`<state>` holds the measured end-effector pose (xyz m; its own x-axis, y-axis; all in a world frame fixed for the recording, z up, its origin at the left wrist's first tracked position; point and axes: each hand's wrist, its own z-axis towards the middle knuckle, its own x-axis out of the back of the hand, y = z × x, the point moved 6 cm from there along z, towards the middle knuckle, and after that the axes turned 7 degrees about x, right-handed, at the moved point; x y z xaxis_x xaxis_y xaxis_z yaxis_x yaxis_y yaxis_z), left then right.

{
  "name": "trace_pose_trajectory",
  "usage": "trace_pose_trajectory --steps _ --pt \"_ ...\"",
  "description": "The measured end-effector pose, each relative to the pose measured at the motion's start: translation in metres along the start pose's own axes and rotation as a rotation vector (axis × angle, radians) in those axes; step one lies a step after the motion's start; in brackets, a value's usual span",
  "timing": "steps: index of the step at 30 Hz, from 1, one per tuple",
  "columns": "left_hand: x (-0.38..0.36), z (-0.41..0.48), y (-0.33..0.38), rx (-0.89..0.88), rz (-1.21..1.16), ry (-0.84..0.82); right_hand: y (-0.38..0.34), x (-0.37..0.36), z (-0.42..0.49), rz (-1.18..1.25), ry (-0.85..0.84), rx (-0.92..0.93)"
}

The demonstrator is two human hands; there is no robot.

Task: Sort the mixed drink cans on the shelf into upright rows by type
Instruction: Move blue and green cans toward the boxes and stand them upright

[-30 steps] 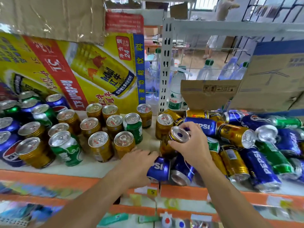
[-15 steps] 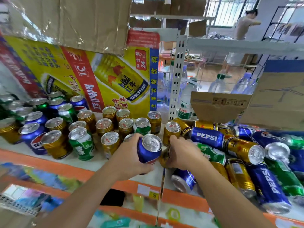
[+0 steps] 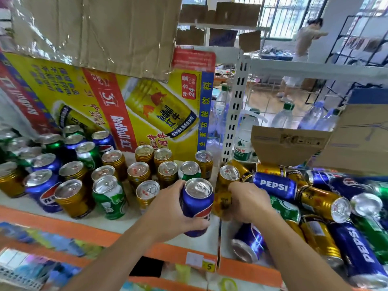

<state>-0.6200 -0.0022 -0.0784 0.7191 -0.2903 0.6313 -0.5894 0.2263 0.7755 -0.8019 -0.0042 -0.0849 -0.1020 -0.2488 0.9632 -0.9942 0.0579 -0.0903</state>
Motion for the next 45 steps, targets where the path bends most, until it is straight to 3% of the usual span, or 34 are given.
trace_pose_trajectory --steps 4,8,9,11,15,23,30,37,40,45 --pt "-0.012 0.008 -0.001 -0.066 0.106 -0.057 0.039 0.006 -0.025 0.724 0.236 -0.153" --pt "-0.032 0.011 0.006 -0.177 0.275 -0.171 0.05 -0.022 -0.043 1.937 0.293 -0.191" --pt "-0.034 0.013 0.009 -0.198 0.329 -0.181 0.049 -0.028 -0.044 2.111 0.288 -0.153" --pt "-0.037 0.016 0.012 -0.203 0.438 -0.185 0.044 -0.037 -0.045 2.221 0.236 -0.061" --pt "-0.045 0.023 0.011 -0.294 0.708 -0.166 0.04 -0.046 -0.041 2.146 0.217 -0.028" --pt "-0.022 0.036 -0.002 -0.328 0.663 -0.194 0.03 -0.035 -0.009 1.165 0.383 -0.172" --pt "-0.016 0.044 -0.011 -0.309 0.608 -0.351 0.003 -0.045 0.019 0.649 0.327 -0.103" --pt "-0.019 0.047 -0.007 -0.328 0.703 -0.499 -0.012 -0.04 0.02 0.572 0.169 -0.022" --pt "-0.014 0.051 0.002 -0.305 0.729 -0.589 0.008 -0.032 0.009 0.477 0.17 -0.113" --pt "-0.02 0.056 0.046 -0.423 0.639 -0.511 0.056 -0.021 -0.034 0.347 0.296 -0.335"
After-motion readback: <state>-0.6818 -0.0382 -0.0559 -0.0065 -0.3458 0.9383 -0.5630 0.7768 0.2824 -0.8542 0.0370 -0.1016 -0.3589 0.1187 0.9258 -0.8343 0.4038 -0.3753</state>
